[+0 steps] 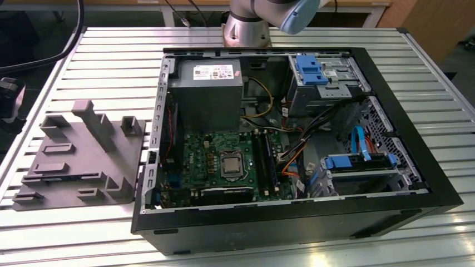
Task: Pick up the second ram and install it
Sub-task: 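Pick up the second ram and move it above second insertion slot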
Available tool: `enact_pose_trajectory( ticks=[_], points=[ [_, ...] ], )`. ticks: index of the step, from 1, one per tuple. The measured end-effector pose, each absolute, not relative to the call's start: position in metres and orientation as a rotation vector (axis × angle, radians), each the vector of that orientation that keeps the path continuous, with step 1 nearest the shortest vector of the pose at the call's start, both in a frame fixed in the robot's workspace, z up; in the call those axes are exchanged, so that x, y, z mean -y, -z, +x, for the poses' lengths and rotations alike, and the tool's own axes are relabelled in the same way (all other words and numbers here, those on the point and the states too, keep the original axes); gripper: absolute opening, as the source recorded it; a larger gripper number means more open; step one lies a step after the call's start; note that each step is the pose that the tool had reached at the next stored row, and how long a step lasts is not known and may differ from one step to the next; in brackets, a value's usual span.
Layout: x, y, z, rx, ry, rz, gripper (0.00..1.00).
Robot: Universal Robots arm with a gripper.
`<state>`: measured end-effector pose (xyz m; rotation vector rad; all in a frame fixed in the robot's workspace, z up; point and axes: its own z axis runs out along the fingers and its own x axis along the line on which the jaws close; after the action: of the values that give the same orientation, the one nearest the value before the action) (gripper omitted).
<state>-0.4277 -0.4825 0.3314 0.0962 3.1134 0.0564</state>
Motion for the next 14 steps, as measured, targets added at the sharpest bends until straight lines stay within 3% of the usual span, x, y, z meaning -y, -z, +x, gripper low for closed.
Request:
enact_pose_trajectory(
  ticks=[14],
  points=[
    [0.4825,-0.3311,-0.4277,-3.116,-0.059,-0.093,0.11]
  ],
)
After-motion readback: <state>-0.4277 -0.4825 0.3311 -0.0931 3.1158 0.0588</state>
